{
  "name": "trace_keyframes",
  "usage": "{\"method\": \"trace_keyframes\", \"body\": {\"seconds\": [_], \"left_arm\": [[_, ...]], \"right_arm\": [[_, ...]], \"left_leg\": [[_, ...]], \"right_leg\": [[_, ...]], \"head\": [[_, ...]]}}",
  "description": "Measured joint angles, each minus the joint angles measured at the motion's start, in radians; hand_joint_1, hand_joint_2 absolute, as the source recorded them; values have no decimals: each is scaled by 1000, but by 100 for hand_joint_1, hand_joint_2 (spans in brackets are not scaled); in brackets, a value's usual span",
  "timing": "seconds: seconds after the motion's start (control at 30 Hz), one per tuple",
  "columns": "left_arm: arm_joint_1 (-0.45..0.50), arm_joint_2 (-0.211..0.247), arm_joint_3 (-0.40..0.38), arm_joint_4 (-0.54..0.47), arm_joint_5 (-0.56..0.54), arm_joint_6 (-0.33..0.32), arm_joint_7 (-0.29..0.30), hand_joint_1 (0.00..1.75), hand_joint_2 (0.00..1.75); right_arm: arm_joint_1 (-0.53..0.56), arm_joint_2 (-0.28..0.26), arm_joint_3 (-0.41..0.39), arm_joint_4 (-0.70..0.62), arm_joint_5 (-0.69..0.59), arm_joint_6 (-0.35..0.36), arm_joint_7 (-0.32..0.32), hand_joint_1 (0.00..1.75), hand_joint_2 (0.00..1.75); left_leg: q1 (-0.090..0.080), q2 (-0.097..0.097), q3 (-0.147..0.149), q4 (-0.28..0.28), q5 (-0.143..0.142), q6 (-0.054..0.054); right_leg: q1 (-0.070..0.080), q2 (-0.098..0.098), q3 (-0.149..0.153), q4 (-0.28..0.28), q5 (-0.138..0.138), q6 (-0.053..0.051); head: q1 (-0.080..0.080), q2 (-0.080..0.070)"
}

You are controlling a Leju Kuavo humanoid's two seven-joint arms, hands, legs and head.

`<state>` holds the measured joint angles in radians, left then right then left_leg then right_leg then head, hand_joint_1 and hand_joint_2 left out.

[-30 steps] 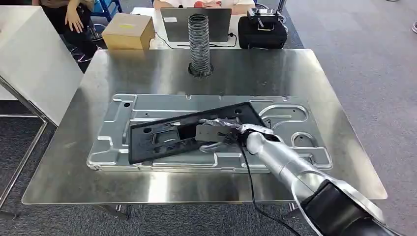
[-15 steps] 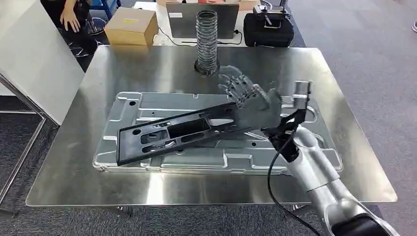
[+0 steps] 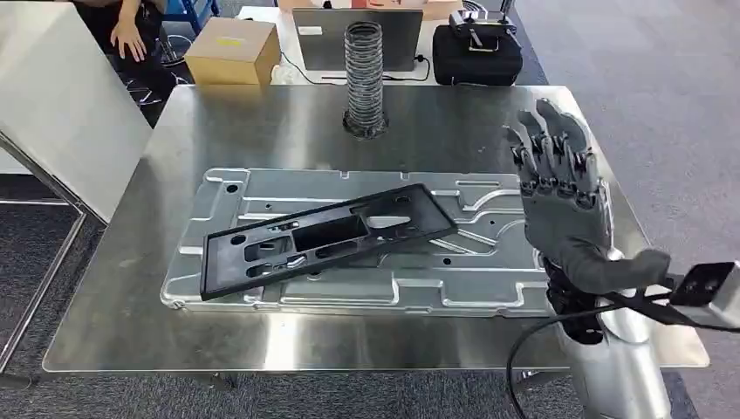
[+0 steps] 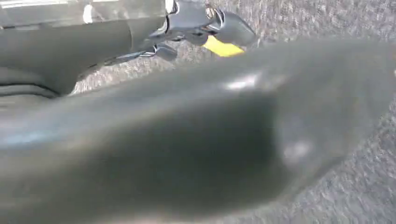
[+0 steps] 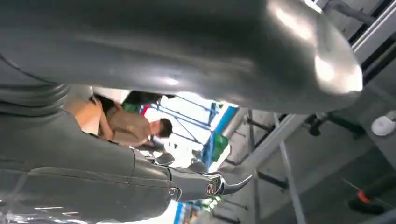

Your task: Take the parts from the cabinet and place them on the table.

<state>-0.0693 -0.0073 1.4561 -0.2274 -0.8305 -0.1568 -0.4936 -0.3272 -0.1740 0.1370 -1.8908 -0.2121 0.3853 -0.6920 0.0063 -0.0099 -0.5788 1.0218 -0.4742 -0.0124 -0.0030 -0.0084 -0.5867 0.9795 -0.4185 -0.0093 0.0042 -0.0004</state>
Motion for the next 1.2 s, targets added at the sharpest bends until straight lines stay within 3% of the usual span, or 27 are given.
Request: {"method": "trace_keyframes", "body": {"seconds": [0.1, 0.13, 0.17, 0.2, 0.27, 0.3, 0.33, 0.47, 0.5, 0.53, 0.6, 0.63, 0.67, 0.7, 0.73, 0.77, 0.8, 0.83, 0.87, 0.97, 1.0, 1.03, 1.07, 1.1, 1.13, 1.17, 1.2], "left_arm": [[0, 0, 0, 0, -6, 2, -1, 0, 0], [1, 0, 0, 0, -6, 3, -1, 0, 0], [2, 0, 0, 0, -6, 6, 0, 0, 0], [3, 0, 0, 0, -5, 12, 3, 0, 0], [-1, 0, 0, 0, -2, 21, 6, 0, 0], [-2, 1, 0, 0, 0, 22, 6, 0, 0], [-5, 1, 0, 0, 1, 22, 6, 0, 0], [0, 0, 0, 0, 1, 14, 3, 0, 0], [-1, 0, 0, 0, 1, 14, 3, 0, 0], [-2, 0, 0, 0, 1, 14, 3, 0, 0], [-2, 0, 0, -1, 2, 14, 3, 0, 0], [-2, 0, 0, -1, 2, 14, 3, 0, 0], [-2, 0, 0, -1, 2, 14, 3, 0, 0], [-2, 0, 0, -1, 1, 15, 2, 0, 0], [-2, 0, 0, -1, 0, 16, 0, 0, 0], [-1, 0, 0, -1, -2, 15, -2, 0, 0], [0, -1, 0, -1, -5, 15, -4, 0, 0], [1, -3, 0, -1, -6, 15, -6, 0, 0], [2, -3, 0, -1, -7, 14, -8, 0, 0], [6, -3, 0, -2, -9, 12, -9, 0, 0], [9, -2, 2, -3, -8, 12, -9, 0, 0], [11, -3, 3, -3, -7, 12, -10, 0, 0], [14, -4, 5, -3, -6, 13, -10, 0, 0], [14, -5, 7, -3, -5, 13, -10, 0, 0], [14, -5, 8, -3, -5, 13, -10, 0, 0], [14, -5, 8, -3, -5, 14, -10, 0, 0], [14, -5, 9, -3, -5, 14, -11, 0, 0]], "right_arm": [[71, 17, -40, -65, 25, 6, -6, 0, 0], [93, 24, -54, -80, 33, 13, -6, 0, 0], [111, 32, -69, -93, 39, 17, -6, 0, 0], [130, 41, -83, -105, 41, 21, -6, 0, 0], [166, 64, -115, -131, 46, 31, -6, 0, 0], [181, 75, -128, -144, 53, 31, -7, 0, 0], [195, 87, -140, -158, 60, 31, -7, 0, 0], [266, 137, -197, -204, 78, 36, -8, 0, 0], [280, 147, -214, -210, 78, 44, -8, 0, 0], [292, 156, -230, -217, 78, 50, -8, 0, 0], [311, 173, -256, -226, 78, 50, -8, 0, 0], [320, 180, -266, -227, 78, 50, -8, 0, 0], [329, 187, -276, -227, 79, 50, -8, 0, 0], [339, 197, -292, -227, 81, 49, -8, 0, 0], [351, 207, -309, -231, 83, 44, -8, 0, 0], [366, 214, -327, -238, 85, 42, -8, 0, 0], [372, 220, -342, -244, 87, 40, -8, 0, 0], [374, 224, -355, -251, 88, 40, -8, 0, 0], [381, 230, -363, -258, 90, 40, -8, 0, 0], [442, 255, -408, -284, 105, 30, -8, 0, 0], [462, 266, -418, -291, 105, 31, -8, 0, 0], [479, 276, -427, -297, 105, 32, -8, 0, 0], [496, 285, -439, -300, 105, 38, -8, 0, 0], [513, 293, -451, -301, 110, 41, -8, 0, 0], [524, 301, -460, -301, 110, 45, -8, 0, 0], [532, 308, -467, -301, 111, 46, -8, 0, 0], [538, 313, -472, -301, 111, 47, -8, 0, 0]], "left_leg": [[3, 4, -76, 208, -129, -9], [4, 4, -100, 273, -155, -12], [5, 4, -105, 298, -157, -15], [6, 4, -85, 271, -135, -16], [9, 4, 20, 89, -52, -15], [10, 3, 68, 2, -29, -14], [3, 1, 73, -17, -41, -10], [2, 2, 56, -20, -15, 20], [6, 7, 55, -23, -4, 29], [7, 9, 42, -25, 6, 37], [6, 13, 18, -24, 24, 40], [4, 15, 6, -24, 32, 41], [3, 16, -5, -23, 40, 40], [3, 17, -17, -22, 48, 39], [2, 17, -28, -21, 56, 37], [1, 16, -40, -20, 65, 36], [1, 14, -47, -19, 73, 33], [0, 14, -51, -19, 80, 28], [-1, 15, -53, -21, 88, 22], [4, 15, -53, -34, 116, 3], [2, 15, -58, -30, 107, -3], [3, 13, -70, -4, 58, -5], [5, 13, -88, 57, -11, -7], [7, 13, -106, 138, -73, -10], [7, 13, -121, 212, -114, -13], [6, 13, -130, 280, -131, -16], [7, 13, -117, 299, -111, -18]], "right_leg": [[0, -2, -3, -3, 3, -6], [0, -3, -7, -2, 5, -7], [-1, -3, -10, 1, 6, -6], [-1, -3, -13, 5, 7, -5], [-3, -2, -19, 16, 7, -2], [-3, -2, -23, 23, 7, 1], [4, -1, -28, 27, 9, 9], [1, 2, -35, 26, 30, 35], [-6, 8, -43, 30, 14, 40], [-6, 8, -65, 70, -36, 45], [-12, 8, -119, 230, -148, 55], [-13, 8, -139, 308, -183, 58], [-13, 8, -140, 344, -192, 59], [-12, 8, -116, 332, -178, 58], [-12, 8, -69, 276, -149, 55], [-11, 8, -1, 181, -112, 48], [-8, 8, 62, 93, -96, 39], [-3, 7, 125, 7, -115, 28], [2, 3, 130, -14, -112, 30], [10, 5, 116, -18, -87, 12], [-4, 0, 111, -32, -69, 2], [-1, -1, 99, -32, -58, -7], [-1, -2, 85, -30, -48, -13], [0, -2, 72, -28, -39, -13], [1, -2, 58, -26, -29, -12], [2, -2, 39, -21, -18, -12], [2, -2, 20, -15, -8, -10]], "head": [[-1, 0], [-2, 0], [-2, 0], [-2, 0], [-2, 0], [-3, 0], [-2, 0], [-1, 0], [-3, 0], [1, 0], [5, 0], [4, 0], [5, 0], [5, 0], [5, 0], [5, 0], [5, 0], [5, 0], [3, 0], [13, 0], [10, 0], [10, 0], [4, 0], [6, 0], [6, 0], [5, 0], [6, 0]]}}
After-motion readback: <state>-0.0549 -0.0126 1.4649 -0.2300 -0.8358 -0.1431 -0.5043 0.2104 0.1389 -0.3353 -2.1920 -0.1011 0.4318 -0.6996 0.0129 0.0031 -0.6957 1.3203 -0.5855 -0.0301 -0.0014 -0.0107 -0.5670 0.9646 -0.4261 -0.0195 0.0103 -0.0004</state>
